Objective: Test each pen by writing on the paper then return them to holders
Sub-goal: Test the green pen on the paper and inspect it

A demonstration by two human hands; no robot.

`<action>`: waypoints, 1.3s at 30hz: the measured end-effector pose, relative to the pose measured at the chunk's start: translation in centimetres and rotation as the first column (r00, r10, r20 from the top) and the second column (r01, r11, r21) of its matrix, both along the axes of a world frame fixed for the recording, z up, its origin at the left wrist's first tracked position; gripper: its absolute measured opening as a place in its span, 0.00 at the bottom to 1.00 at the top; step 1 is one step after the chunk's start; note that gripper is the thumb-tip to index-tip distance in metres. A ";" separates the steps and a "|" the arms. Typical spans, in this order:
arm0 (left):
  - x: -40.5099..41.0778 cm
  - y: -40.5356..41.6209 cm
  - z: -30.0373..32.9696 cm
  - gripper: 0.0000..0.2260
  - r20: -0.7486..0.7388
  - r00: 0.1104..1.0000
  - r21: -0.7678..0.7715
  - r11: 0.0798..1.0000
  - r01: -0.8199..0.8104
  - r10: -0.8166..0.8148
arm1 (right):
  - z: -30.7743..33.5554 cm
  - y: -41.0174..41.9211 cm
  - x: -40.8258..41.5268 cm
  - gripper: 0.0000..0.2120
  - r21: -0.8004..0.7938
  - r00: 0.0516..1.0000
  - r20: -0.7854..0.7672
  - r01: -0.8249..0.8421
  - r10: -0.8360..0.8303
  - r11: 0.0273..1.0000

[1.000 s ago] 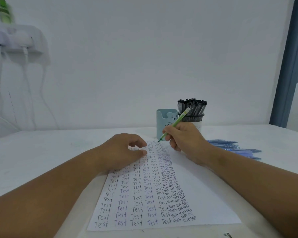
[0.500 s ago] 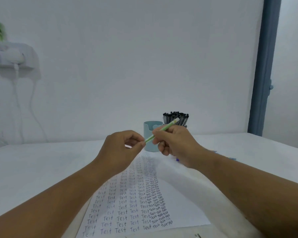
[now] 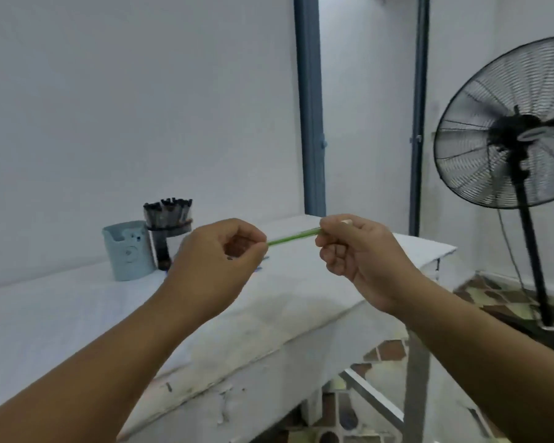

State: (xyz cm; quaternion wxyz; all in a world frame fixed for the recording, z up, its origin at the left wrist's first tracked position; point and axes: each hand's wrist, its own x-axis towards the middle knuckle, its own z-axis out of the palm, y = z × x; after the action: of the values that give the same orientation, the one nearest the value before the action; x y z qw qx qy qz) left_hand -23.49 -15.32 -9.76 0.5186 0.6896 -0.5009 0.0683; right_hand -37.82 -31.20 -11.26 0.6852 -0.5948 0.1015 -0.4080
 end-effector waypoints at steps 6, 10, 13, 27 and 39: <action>-10.7 -5.9 -6.7 0.05 -0.032 0.981 0.077 0.978 0.193 -0.191 | -7.8 -2.8 -14.2 0.05 0.060 0.981 -0.067 0.184 -0.180 0.981; -17.0 -9.8 -12.3 0.06 -0.096 0.944 0.140 0.935 0.327 -0.316 | -14.5 -3.7 -21.6 0.05 0.138 0.947 -0.122 0.313 -0.298 0.940; -20.1 -12.4 -17.4 0.05 -0.155 0.919 0.215 0.896 0.389 -0.362 | -19.1 -4.3 -25.3 0.03 0.236 0.914 -0.171 0.401 -0.368 0.885; -24.1 -20.3 -40.4 0.05 -0.413 0.857 0.684 0.517 0.515 -0.307 | -42.4 -6.0 -31.1 0.06 0.397 0.710 -0.621 0.651 -0.333 0.648; -21.7 -22.5 -50.8 0.23 -0.556 0.827 0.826 0.058 0.561 -0.087 | -56.6 -6.1 -27.8 0.05 0.482 0.595 -0.792 0.748 -0.138 0.456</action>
State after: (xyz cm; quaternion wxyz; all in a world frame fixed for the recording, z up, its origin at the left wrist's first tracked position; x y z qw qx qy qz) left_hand -45.21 -37.84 -60.59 0.0269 0.7177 -0.4607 -0.5215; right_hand -65.59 -37.30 -67.87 0.6420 -0.2769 0.6657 -0.2607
